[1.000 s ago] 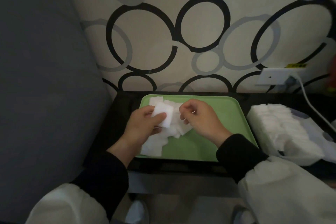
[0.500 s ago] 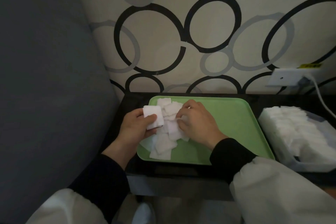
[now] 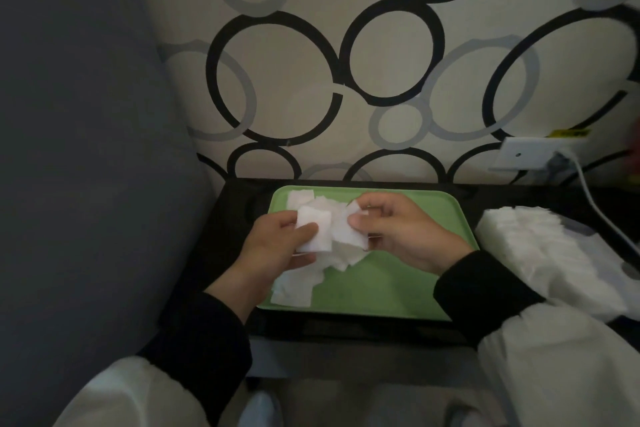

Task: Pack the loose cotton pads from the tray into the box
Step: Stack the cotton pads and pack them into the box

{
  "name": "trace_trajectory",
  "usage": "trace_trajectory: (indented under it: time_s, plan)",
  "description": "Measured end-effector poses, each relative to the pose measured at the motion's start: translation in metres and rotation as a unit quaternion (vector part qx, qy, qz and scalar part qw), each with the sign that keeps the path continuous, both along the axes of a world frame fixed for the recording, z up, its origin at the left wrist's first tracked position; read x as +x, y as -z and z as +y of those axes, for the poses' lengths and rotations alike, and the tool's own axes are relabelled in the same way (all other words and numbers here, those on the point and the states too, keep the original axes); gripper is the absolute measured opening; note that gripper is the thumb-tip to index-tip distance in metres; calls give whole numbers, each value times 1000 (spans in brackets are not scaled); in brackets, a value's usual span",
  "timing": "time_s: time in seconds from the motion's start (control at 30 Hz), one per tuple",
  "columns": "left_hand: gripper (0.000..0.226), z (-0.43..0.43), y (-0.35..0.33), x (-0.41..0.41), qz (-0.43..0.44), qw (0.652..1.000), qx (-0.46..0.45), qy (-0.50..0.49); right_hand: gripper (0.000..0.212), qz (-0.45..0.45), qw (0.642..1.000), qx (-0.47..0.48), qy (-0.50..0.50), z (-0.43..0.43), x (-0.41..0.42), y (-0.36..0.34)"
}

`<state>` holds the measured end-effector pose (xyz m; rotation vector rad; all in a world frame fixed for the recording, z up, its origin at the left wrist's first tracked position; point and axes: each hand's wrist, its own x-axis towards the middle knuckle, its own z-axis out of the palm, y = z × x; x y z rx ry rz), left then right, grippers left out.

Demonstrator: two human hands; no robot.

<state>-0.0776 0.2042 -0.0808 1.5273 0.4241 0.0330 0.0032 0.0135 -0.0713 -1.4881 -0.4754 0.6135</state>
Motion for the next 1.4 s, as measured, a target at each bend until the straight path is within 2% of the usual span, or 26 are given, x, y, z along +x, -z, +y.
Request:
trace_trajectory:
  time_s: [0.2,0.33,0.57,0.73,0.87,1.0,1.1,1.2,1.3,1.4]
  plan:
    - [20,-23,-8,0,6,998,-36,55,17,-42,997,-64,18,-2,-3,-3]
    - [22,-31,-11,-1,14,997,-53,60,22,-68,991,-114,31,-5,-4,-8]
    - [25,-32,-12,-1,42,995,-66,53,25,-113,981,-150,55,2,-4,-6]
    - [22,-22,-6,-4,16,995,-22,100,27,-170,964,-189,80,15,-5,2]
    - [18,-9,-2,-5,23,998,-14,61,29,-186,953,-204,121,25,-7,10]
    - [23,17,6,-1,35,999,13,-32,6,-265,914,-248,181,32,4,16]
    - [29,34,11,2,34,994,14,-98,17,-352,877,-296,139,44,11,17]
    - [29,41,12,2,25,993,18,-117,37,-402,835,-370,65,57,15,19]
    - [30,42,14,5,24,993,29,-112,43,-407,826,-387,47,67,17,23]
    - [30,40,15,8,19,993,45,-105,36,-401,837,-368,50,72,20,29]
